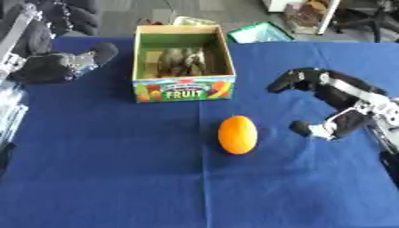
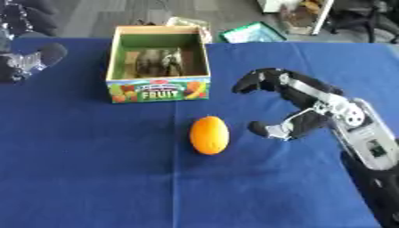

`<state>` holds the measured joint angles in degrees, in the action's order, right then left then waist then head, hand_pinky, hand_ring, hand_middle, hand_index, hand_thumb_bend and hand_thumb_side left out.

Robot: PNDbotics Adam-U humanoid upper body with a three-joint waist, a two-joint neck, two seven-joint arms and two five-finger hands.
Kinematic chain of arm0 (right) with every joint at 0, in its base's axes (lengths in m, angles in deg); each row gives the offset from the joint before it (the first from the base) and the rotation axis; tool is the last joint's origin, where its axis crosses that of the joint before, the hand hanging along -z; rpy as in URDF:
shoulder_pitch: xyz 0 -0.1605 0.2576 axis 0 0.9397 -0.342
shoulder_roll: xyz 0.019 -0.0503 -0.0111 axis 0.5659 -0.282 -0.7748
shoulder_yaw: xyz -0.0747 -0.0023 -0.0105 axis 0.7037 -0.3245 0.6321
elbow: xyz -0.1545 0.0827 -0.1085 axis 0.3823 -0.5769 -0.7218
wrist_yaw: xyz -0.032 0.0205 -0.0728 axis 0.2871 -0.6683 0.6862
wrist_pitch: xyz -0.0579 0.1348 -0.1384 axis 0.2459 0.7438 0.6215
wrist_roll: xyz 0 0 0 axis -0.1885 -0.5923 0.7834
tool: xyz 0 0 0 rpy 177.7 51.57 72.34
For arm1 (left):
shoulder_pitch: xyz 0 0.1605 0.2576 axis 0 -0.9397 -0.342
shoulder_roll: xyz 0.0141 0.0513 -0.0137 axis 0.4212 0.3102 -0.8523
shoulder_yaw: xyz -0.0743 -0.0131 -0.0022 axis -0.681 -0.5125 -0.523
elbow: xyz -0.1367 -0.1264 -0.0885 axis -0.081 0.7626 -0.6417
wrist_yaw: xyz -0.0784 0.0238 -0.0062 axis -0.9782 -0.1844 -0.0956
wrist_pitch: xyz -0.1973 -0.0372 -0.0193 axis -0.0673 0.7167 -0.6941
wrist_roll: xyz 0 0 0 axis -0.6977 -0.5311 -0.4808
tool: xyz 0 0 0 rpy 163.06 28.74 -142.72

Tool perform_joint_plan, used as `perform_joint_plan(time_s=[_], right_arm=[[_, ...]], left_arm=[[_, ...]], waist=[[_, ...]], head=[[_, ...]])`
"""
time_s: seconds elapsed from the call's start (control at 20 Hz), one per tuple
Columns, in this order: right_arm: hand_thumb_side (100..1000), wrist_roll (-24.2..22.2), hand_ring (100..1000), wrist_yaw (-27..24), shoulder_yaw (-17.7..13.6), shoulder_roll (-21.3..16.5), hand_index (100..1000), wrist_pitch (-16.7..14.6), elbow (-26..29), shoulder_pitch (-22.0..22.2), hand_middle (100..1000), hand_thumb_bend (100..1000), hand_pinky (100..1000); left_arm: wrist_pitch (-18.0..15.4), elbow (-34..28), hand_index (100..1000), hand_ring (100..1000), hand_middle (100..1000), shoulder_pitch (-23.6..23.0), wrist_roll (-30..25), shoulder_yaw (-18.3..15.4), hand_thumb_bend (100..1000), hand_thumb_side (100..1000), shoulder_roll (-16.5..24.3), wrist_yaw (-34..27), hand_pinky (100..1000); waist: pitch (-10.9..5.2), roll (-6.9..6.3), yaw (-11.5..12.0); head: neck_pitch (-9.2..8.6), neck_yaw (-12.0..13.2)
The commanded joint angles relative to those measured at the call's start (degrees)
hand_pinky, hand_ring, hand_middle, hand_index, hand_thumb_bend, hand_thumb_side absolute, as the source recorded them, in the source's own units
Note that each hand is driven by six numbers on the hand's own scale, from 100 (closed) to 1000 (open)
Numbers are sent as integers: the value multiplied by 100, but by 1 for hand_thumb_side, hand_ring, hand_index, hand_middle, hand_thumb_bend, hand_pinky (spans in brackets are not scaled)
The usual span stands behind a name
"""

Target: Pick up objects on the table and place them in the box.

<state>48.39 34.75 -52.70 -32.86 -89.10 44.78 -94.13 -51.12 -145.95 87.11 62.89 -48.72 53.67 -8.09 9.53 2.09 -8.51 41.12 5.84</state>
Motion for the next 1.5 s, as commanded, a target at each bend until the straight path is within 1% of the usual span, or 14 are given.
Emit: perform_joint_plan(time_s=[0.05,0.2,0.25,0.55,0.7,0.9,1.0,1.15,1.2,1.25,1.3,1.35,1.4,1.5], right_arm=[[338,-1313,862,456,0,161,832,-1604,-373,-188,753,433,852],[345,-1295,875,877,-27,350,838,-1826,-763,-287,765,463,869],[353,-1260,888,1007,-36,401,847,-1914,-856,-314,776,494,888],[358,-818,898,1885,-46,636,869,-2356,-1202,-408,791,496,902],[339,-517,891,2379,-44,741,876,-2432,-1251,-464,791,481,897],[295,-94,845,3139,48,845,880,-2441,-1184,-514,767,457,873],[303,76,822,3456,117,892,852,-2442,-1181,-514,723,456,866],[281,298,770,3801,165,953,761,-2442,-1292,-506,591,448,844],[252,389,754,3904,166,969,725,-2442,-1338,-504,556,442,834],[195,481,728,4001,170,982,664,-2442,-1379,-504,494,431,821],[158,567,720,4101,174,990,643,-2442,-1412,-509,475,419,817],[100,655,699,4199,179,994,588,-2442,-1433,-518,429,369,805],[100,753,691,4293,182,996,569,-2442,-1445,-531,413,351,800],[100,988,656,4442,172,992,503,-2442,-1442,-565,353,277,782]], left_arm=[[36,-79,758,660,653,34,-47,-62,638,339,22,-2,672],[42,-61,758,656,651,34,-87,-49,633,341,-33,4,671],[45,-53,757,654,649,29,-95,-48,630,343,-47,5,670],[65,-27,757,650,645,10,-129,-37,626,348,-93,16,668],[77,-14,757,647,642,13,-149,-26,623,349,-124,22,667],[92,4,756,642,637,14,-171,-6,621,354,-166,6,665],[105,8,756,640,636,15,-199,12,619,356,-191,-36,663],[118,7,755,636,633,11,-224,20,614,359,-218,-77,661],[125,10,754,635,632,5,-222,18,612,360,-230,-90,659],[132,11,754,634,631,-2,-222,18,611,361,-236,-101,659],[137,10,754,634,631,-10,-223,18,611,361,-240,-107,658],[141,8,754,633,630,-16,-222,16,611,361,-245,-112,658],[145,6,753,632,629,-18,-220,13,611,361,-250,-119,657],[152,-1,753,631,628,-17,-216,11,611,361,-260,-132,656]], waist=[[-96,-29,3],[-92,-44,19],[-90,-46,25],[-83,-39,45],[-86,-39,55],[-92,-33,76],[-94,-26,90],[-98,-21,112],[-98,-22,120],[-98,-22,126],[-97,-23,132],[-97,-22,139],[-97,-20,147],[-95,-18,160]], head=[[-16,-42],[-22,-61],[-20,-71],[-13,-110],[-7,-133],[-18,-165],[-18,-180],[-20,-182],[-18,-185],[-18,-191],[-20,-195],[-21,-198],[-20,-202],[-20,-203]])
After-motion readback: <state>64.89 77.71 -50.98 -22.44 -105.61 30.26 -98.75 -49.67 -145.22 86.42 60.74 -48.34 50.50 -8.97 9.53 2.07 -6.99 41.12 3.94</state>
